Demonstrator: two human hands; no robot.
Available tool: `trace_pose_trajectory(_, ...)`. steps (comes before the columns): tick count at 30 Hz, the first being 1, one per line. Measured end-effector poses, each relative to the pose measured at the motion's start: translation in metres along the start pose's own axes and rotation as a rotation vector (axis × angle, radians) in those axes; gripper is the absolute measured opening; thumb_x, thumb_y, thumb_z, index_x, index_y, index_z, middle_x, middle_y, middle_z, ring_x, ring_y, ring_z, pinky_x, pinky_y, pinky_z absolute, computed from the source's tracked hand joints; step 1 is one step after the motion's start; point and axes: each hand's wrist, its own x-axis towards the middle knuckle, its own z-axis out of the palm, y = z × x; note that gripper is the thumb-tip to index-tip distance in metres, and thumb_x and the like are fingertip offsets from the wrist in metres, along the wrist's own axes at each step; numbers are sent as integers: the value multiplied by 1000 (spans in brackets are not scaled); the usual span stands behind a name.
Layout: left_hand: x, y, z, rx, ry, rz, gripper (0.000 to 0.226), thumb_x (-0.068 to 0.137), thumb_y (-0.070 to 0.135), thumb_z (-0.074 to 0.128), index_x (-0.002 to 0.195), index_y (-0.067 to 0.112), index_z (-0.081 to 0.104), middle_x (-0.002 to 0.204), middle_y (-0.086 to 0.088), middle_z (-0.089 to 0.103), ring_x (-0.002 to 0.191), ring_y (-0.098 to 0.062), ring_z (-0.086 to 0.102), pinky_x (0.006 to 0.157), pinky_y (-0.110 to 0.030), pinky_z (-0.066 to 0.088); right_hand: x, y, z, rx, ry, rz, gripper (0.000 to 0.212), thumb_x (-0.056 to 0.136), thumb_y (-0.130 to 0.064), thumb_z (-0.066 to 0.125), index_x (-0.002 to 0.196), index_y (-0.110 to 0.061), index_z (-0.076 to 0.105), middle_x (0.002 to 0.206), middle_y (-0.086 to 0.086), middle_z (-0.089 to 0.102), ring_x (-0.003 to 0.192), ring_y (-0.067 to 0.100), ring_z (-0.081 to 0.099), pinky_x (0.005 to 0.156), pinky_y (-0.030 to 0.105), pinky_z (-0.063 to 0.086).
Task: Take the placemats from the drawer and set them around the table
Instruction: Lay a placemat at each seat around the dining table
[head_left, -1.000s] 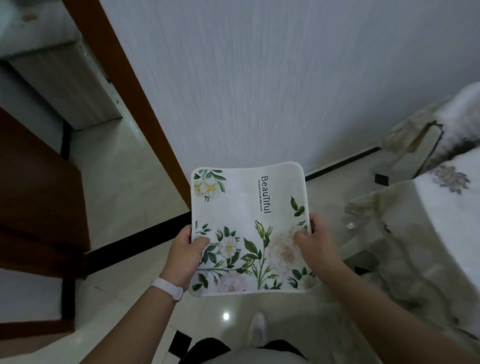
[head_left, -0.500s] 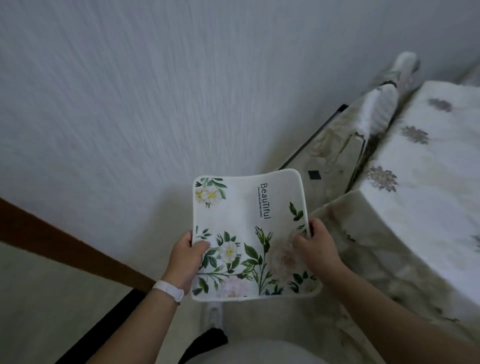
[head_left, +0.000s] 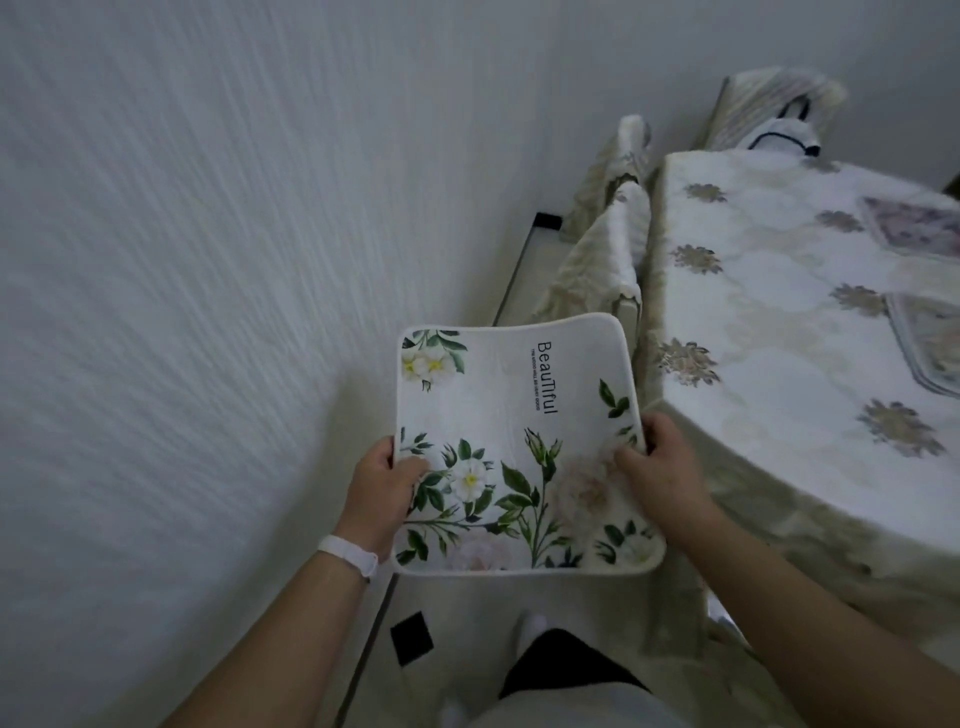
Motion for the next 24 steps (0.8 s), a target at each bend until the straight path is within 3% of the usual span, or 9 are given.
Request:
trace_pose_trajectory(4, 49, 9, 28, 7, -62, -20, 13, 83, 6, 64, 95, 7, 69, 90, -18, 74, 81, -40, 72, 72, -60, 58, 39, -3, -13, 0, 59, 45, 19, 91, -13, 61, 97, -30, 54, 94, -1, 67, 80, 22, 69, 67, 45, 61)
trace_pose_trajectory(8, 97, 22, 69, 15, -104, -49, 13, 86, 0, 63, 96, 7, 68, 88, -16, 75, 79, -37, 72, 70, -55, 60, 93, 2, -25, -25, 124, 78, 18, 92, -12, 59, 105, -22, 55, 93, -5, 64, 75, 11, 64, 53, 26, 50)
trace_pose_trajectory(13, 189, 65, 121, 56, -137, -30, 18, 88, 0, 61, 104, 8, 67, 91, -15, 75, 78, -34, 73, 66, -45, 61, 190, 3, -29, 29, 169, 123, 21, 90, -11, 61, 105, -25, 57, 92, 0, 66, 78, 21, 66, 66, 41, 57)
trace_pose_trajectory(17, 257, 112, 178, 122, -177, 10, 18, 90, 0, 59, 104, 11, 65, 90, -12, 75, 75, -29, 73, 61, -38, 59, 263, -10, -53, 55, 226, 158, 20, 89, -14, 60, 106, -24, 56, 92, -4, 66, 79, 16, 64, 67, 37, 55)
trace_pose_trajectory(21, 308, 157, 242, 193, -243, 85, 21, 84, 5, 65, 104, 11, 69, 94, -12, 75, 81, -33, 73, 72, -52, 60, 320, -16, -95, 100, 262, 193, 18, 89, -14, 58, 105, -24, 56, 95, -4, 65, 85, 17, 63, 73, 40, 56)
trace_pose_trajectory(24, 328, 184, 287, 192, -305, 107, 21, 86, 2, 64, 106, 8, 68, 93, -13, 75, 80, -32, 73, 69, -47, 61, 344, -15, -125, 141, 329, 220, 19, 89, -13, 57, 106, -23, 57, 98, -3, 65, 89, 19, 64, 76, 42, 56)
